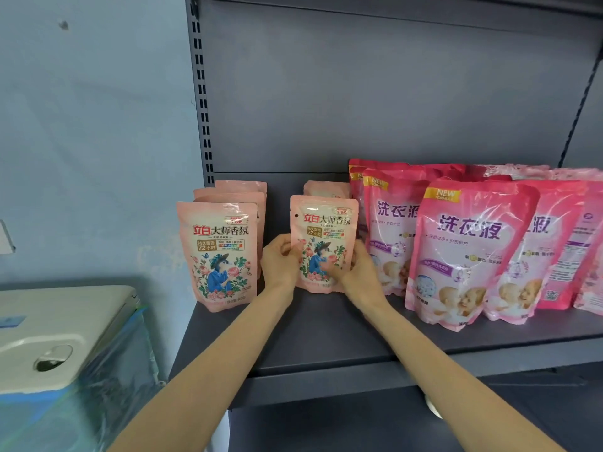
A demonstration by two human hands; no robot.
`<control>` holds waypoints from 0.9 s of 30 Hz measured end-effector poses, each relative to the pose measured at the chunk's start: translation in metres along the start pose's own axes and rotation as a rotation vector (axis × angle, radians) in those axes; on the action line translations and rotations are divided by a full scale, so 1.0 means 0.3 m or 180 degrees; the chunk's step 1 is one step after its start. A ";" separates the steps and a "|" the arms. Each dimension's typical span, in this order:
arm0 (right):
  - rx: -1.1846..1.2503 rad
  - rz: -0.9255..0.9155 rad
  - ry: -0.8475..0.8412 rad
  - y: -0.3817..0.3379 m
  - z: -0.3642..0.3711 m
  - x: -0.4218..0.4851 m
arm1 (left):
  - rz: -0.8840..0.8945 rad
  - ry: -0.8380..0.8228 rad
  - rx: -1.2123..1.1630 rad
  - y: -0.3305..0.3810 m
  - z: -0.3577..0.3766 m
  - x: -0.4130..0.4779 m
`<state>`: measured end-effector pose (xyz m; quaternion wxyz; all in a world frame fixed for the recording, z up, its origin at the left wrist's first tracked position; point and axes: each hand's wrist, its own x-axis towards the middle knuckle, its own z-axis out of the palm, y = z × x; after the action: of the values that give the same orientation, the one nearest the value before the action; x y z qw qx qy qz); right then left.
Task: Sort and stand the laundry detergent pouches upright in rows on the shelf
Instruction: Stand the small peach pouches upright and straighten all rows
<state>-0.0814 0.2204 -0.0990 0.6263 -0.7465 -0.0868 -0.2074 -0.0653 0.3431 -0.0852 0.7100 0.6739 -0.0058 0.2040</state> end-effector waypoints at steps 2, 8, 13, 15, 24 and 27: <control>-0.0339 0.0010 0.0004 0.017 0.013 0.004 | 0.0021 0.0075 -0.0041 -0.004 0.012 0.010; -0.0602 0.0052 0.0363 0.041 0.029 0.048 | 0.0054 0.0260 -0.0088 -0.009 0.044 0.040; -0.0759 0.0119 0.0466 0.060 0.054 0.085 | 0.0086 0.0355 0.0001 -0.020 0.063 0.074; -0.0822 0.0146 0.0450 0.064 0.056 0.094 | 0.0092 0.0320 0.0140 -0.023 0.066 0.078; -0.1115 0.0204 0.0079 0.040 0.030 0.071 | 0.0360 -0.0607 0.1082 -0.049 0.012 0.047; -0.1028 0.0326 -0.0096 0.029 0.013 0.049 | 0.0316 -0.0968 0.1498 -0.067 -0.021 0.026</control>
<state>-0.0641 0.2205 -0.1013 0.5066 -0.8439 -0.0236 -0.1751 -0.0538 0.3513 -0.1027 0.5143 0.8420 -0.0977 0.1308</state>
